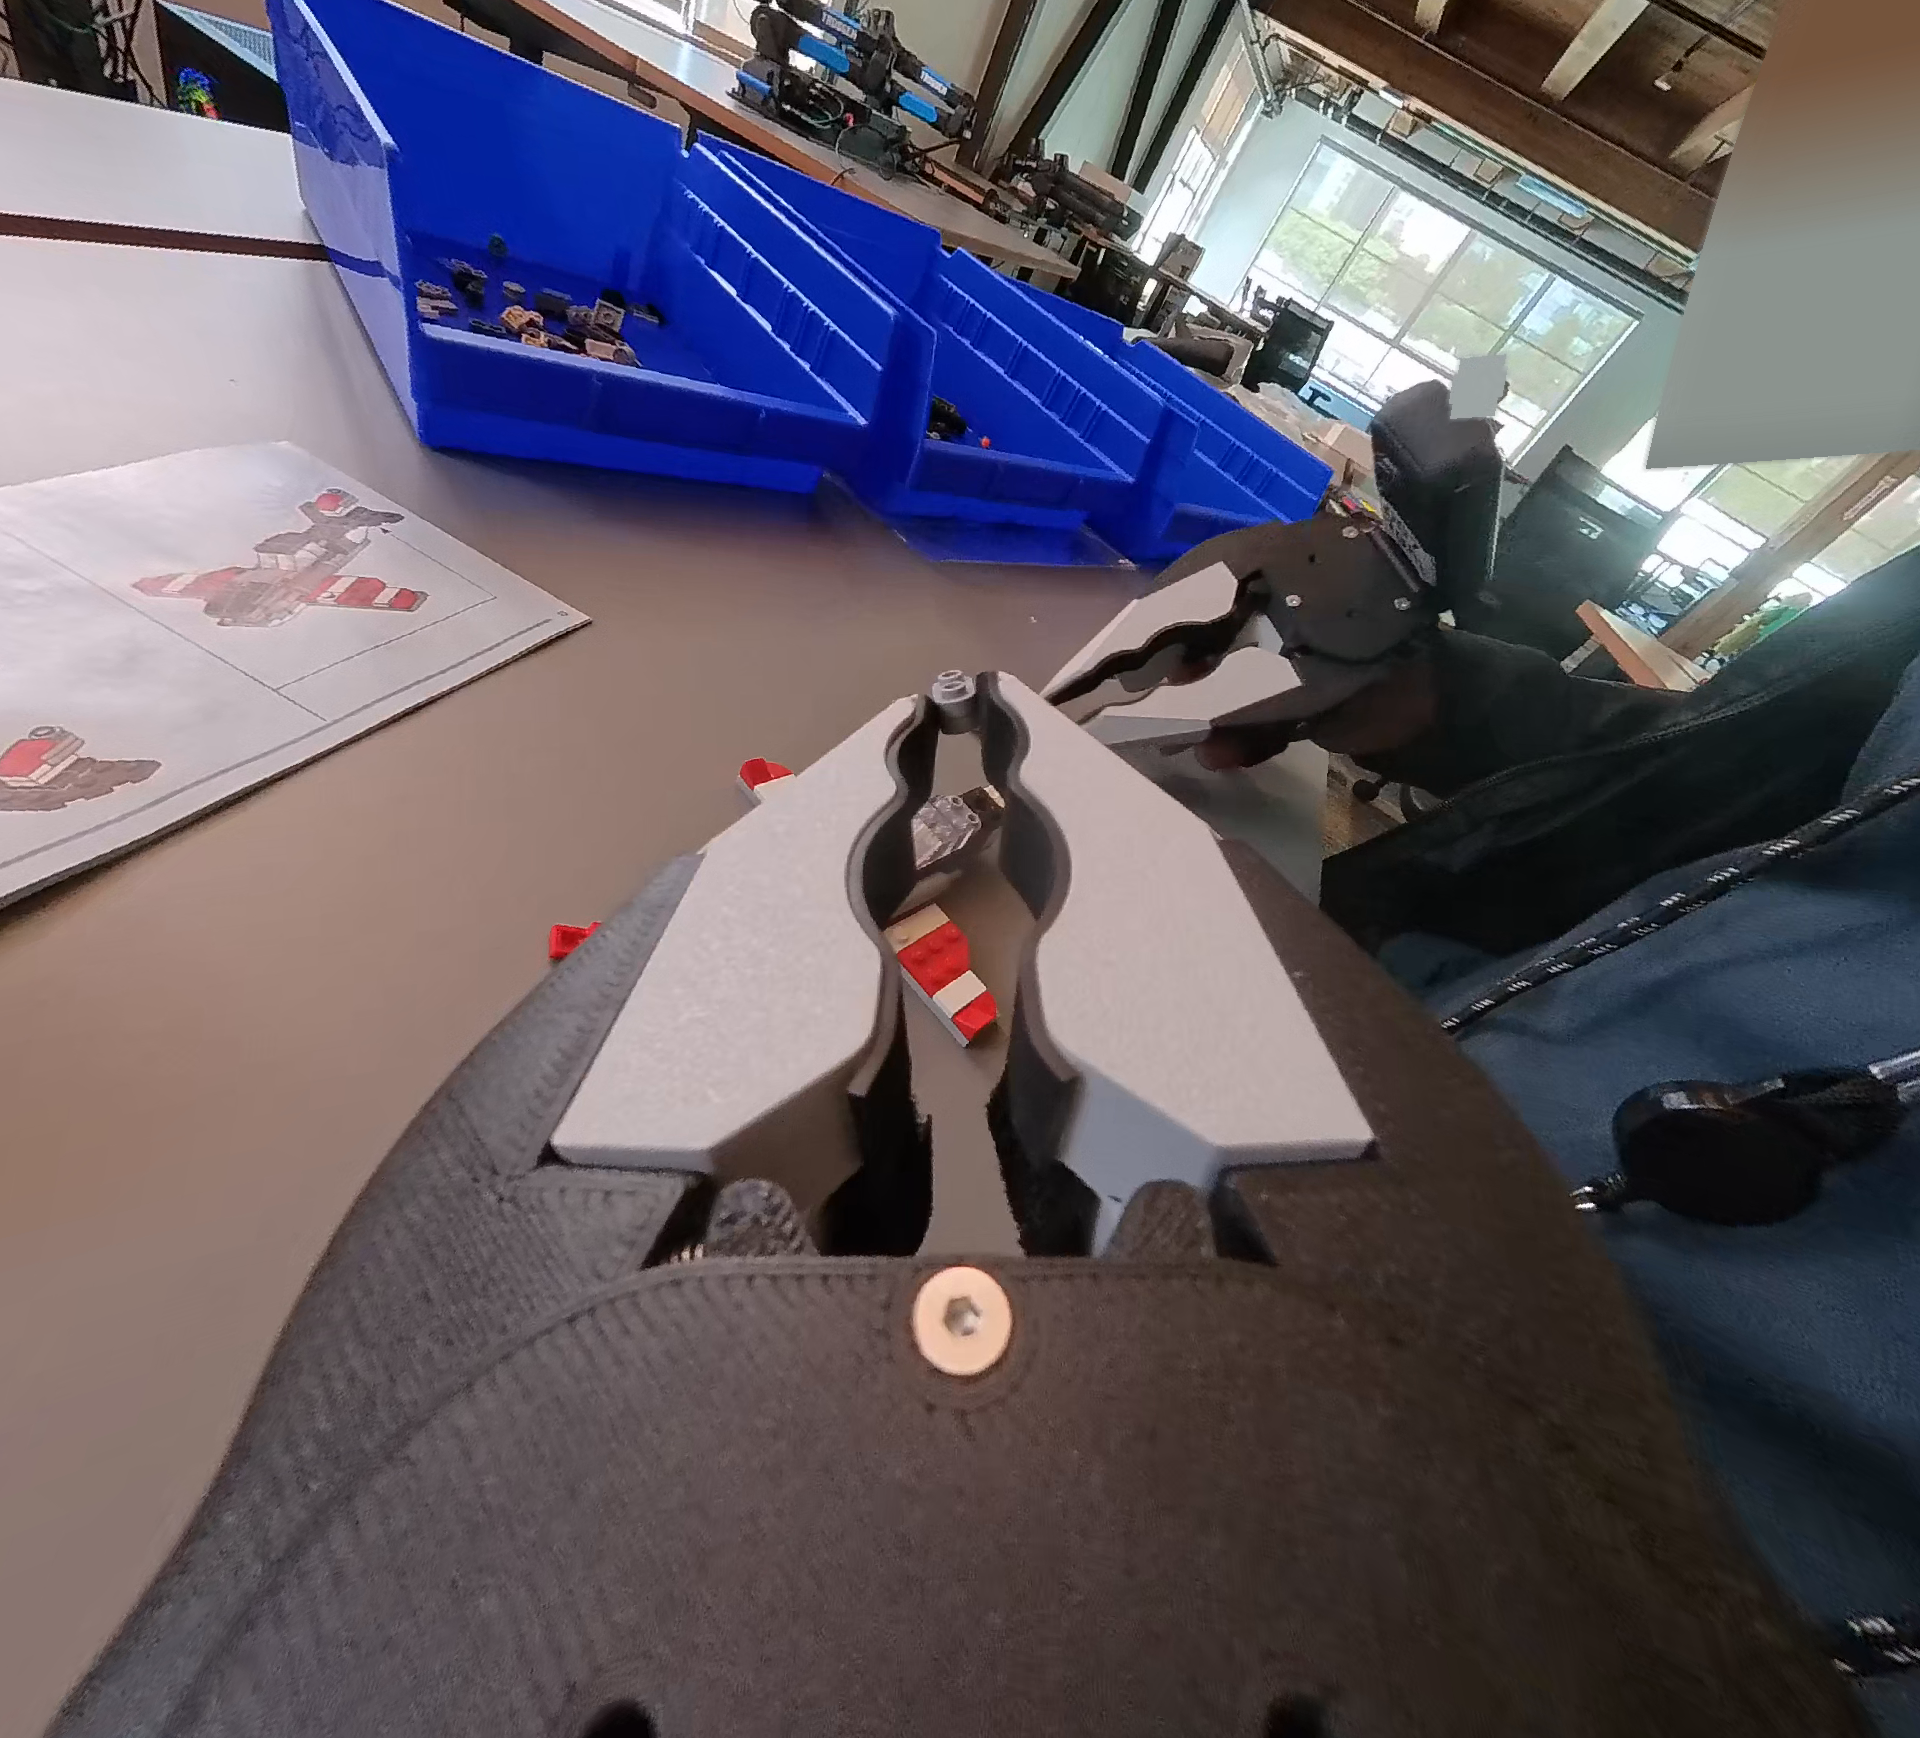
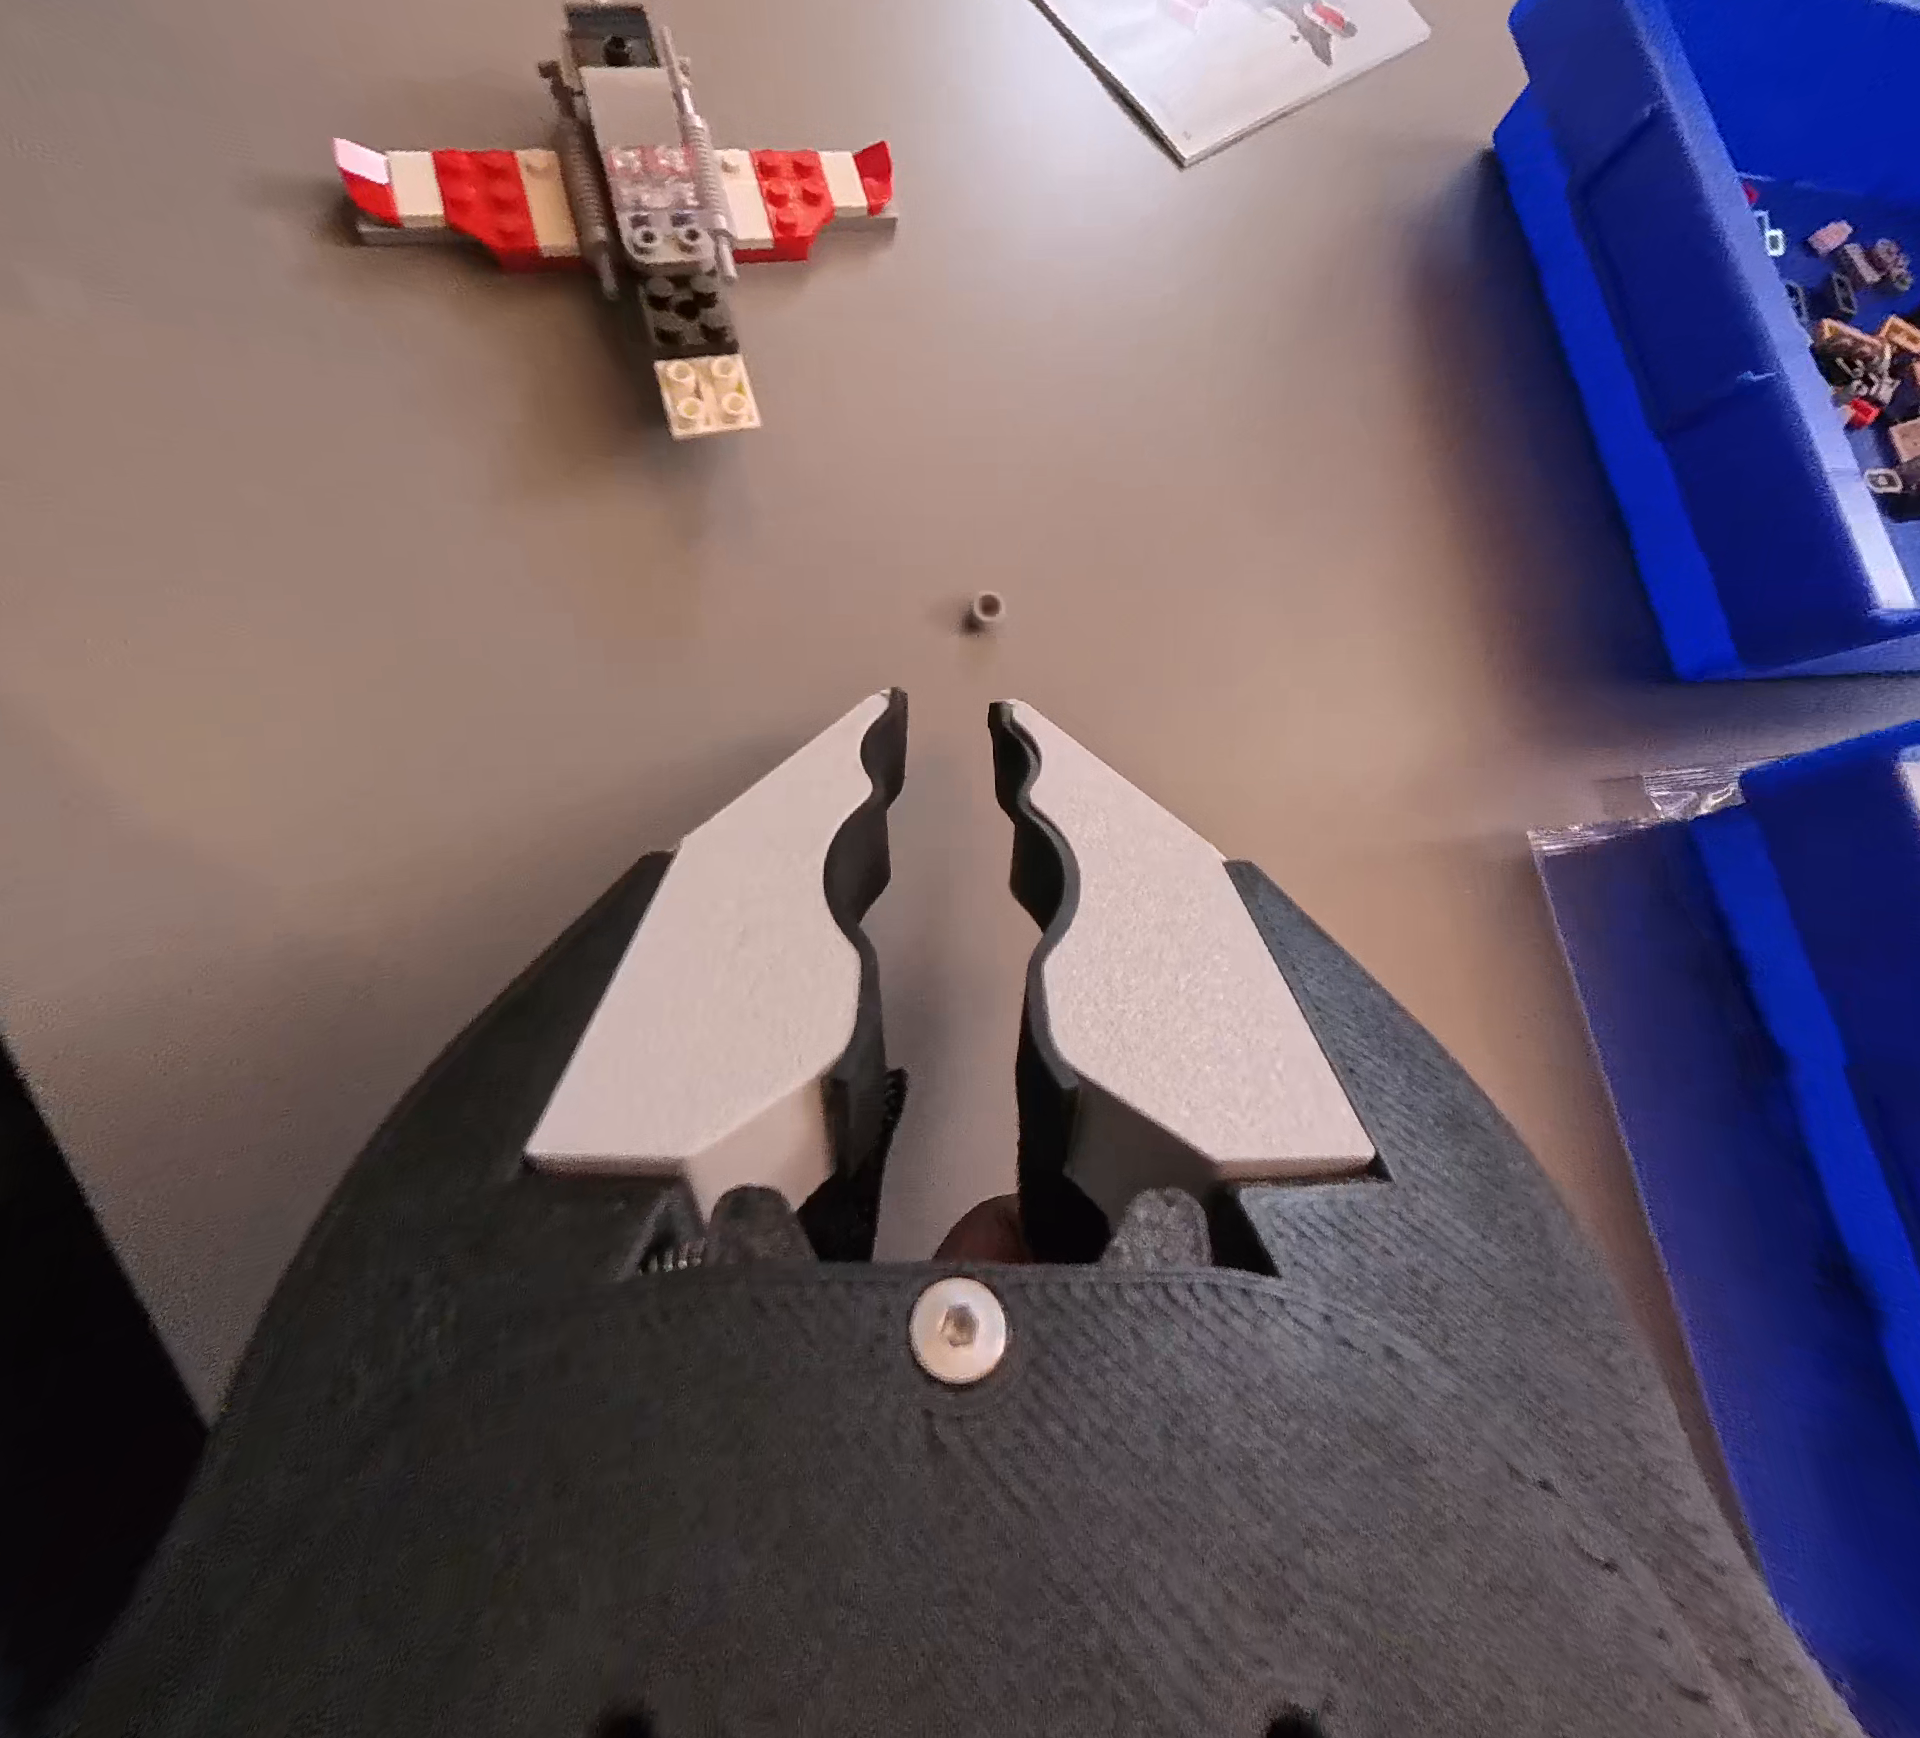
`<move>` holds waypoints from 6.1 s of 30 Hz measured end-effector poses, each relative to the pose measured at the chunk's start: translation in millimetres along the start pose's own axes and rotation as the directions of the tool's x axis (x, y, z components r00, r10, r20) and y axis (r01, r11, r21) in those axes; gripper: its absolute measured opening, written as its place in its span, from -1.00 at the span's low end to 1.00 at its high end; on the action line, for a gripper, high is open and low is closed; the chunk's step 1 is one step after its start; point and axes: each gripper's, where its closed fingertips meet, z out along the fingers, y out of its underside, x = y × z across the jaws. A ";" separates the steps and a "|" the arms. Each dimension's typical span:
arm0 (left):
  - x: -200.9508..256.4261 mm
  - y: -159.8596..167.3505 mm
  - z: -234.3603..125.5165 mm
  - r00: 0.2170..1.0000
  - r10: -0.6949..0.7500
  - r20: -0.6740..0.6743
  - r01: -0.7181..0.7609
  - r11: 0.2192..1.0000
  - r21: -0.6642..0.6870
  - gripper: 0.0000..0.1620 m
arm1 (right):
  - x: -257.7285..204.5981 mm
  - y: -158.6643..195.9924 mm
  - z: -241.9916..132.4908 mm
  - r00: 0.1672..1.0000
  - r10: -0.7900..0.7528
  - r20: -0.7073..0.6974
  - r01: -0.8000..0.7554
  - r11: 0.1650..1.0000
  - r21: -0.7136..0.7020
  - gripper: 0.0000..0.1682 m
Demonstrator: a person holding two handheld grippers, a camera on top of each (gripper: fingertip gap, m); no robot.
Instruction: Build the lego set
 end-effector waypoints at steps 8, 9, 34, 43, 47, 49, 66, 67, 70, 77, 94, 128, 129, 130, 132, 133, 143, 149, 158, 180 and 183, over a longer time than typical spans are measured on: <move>-0.2 0.3 -0.2 1.000 0.000 0.000 0.000 1.000 -0.002 -0.90 | 4.4 -5.5 22.0 0.999 0.044 0.030 -0.043 0.998 -0.039 -0.82; -0.4 0.1 -0.5 1.000 0.000 0.001 0.000 1.000 -0.001 -0.90 | 5.2 -6.2 24.2 0.999 0.042 0.029 -0.041 0.998 -0.044 -0.83; -1.5 0.7 -0.8 1.000 -0.005 0.001 0.005 1.000 -0.002 -0.90 | 9.9 -23.2 12.7 1.000 0.010 0.007 -0.010 0.997 0.070 -0.80; -3.1 0.1 -3.0 1.000 -0.008 0.007 0.008 1.000 0.000 -0.90 | 1.9 -37.9 32.0 0.999 -0.006 0.052 0.002 0.997 0.071 -0.85; -3.5 0.3 -3.3 1.000 -0.010 0.007 0.010 1.000 0.000 -0.90 | 1.3 -42.0 40.0 0.998 -0.006 0.061 0.002 0.998 0.068 -0.86; -4.1 0.0 -3.9 1.000 -0.010 0.008 0.010 1.000 0.001 -0.90 | 1.2 -43.2 43.2 0.998 -0.012 0.063 0.008 0.998 0.064 -0.86; -4.4 -0.5 -5.2 1.000 -0.011 0.011 0.010 1.000 0.003 -0.90 | -3.4 -48.4 66.5 0.992 -0.083 0.091 0.084 0.996 -0.007 -0.89; -4.6 -0.4 -5.2 1.000 -0.010 0.012 0.010 1.000 0.002 -0.90 | 0.6 -51.4 64.0 0.994 -0.090 0.063 0.089 0.996 0.012 -0.90; -5.2 -0.7 -6.0 1.000 -0.011 0.014 0.011 1.000 0.004 -0.90 | 10.2 -78.2 41.4 0.997 -0.081 0.003 0.079 0.979 0.189 -0.85; -3.7 0.0 -3.9 1.000 -0.012 0.005 0.012 1.000 0.000 -0.90 | 27.8 -61.2 19.3 1.000 -0.015 -0.022 0.019 0.982 0.190 -0.75; -3.7 -0.7 -5.1 1.000 -0.011 0.009 0.011 1.000 0.002 -0.90 | 7.0 -52.2 55.7 0.997 -0.008 0.078 0.003 0.999 0.054 -0.80; -5.2 0.5 -4.3 1.000 -0.021 0.004 0.021 1.000 0.000 -0.90 | 20.7 -38.7 31.8 0.999 0.013 0.043 -0.016 0.996 0.086 -0.82; -5.4 0.4 -4.7 1.000 -0.021 0.006 0.021 1.000 0.001 -0.90 | 18.8 -38.1 34.5 0.999 0.008 0.048 -0.012 0.997 0.075 -0.82; -5.7 0.0 -5.3 1.000 -0.021 0.007 0.021 1.000 0.002 -0.90 | 18.3 -37.0 36.8 0.999 0.002 0.046 -0.005 0.998 0.062 -0.82; -6.1 -0.5 -6.2 1.000 -0.020 0.010 0.020 1.000 0.004 -0.90 | 19.4 -34.4 39.9 0.999 -0.009 0.033 0.008 0.999 0.037 -0.83; -6.3 -0.7 -6.6 1.000 -0.020 0.011 0.020 1.000 0.005 -0.90 | 20.6 -33.5 40.6 1.000 -0.009 0.026 0.008 1.000 0.029 -0.83; -6.1 -0.7 -6.5 1.000 -0.020 0.006 0.020 1.000 0.005 -0.90 | 29.9 -33.0 47.6 0.999 0.036 -0.004 -0.036 0.999 0.005 -0.88; -6.6 -1.0 -7.3 1.000 -0.019 0.011 0.019 1.000 0.006 -0.90 | 34.3 -30.3 50.3 0.997 0.081 0.001 -0.081 0.997 -0.008 -0.88; -6.2 -0.3 -6.2 1.000 -0.020 0.009 0.020 1.000 0.003 -0.90 | 36.9 -23.1 50.4 0.996 0.085 -0.006 -0.086 0.996 -0.040 -0.89; 24.8 -11.9 -4.3 0.969 0.240 -0.049 -0.236 0.969 0.071 -0.90 | 26.0 -26.9 55.9 0.994 0.079 0.076 -0.075 0.996 -0.049 -0.90; 32.0 -12.4 -2.9 0.946 0.321 -0.047 -0.317 0.945 0.079 -0.89 | 25.4 -29.2 55.3 0.995 0.068 0.077 -0.065 0.997 -0.043 -0.90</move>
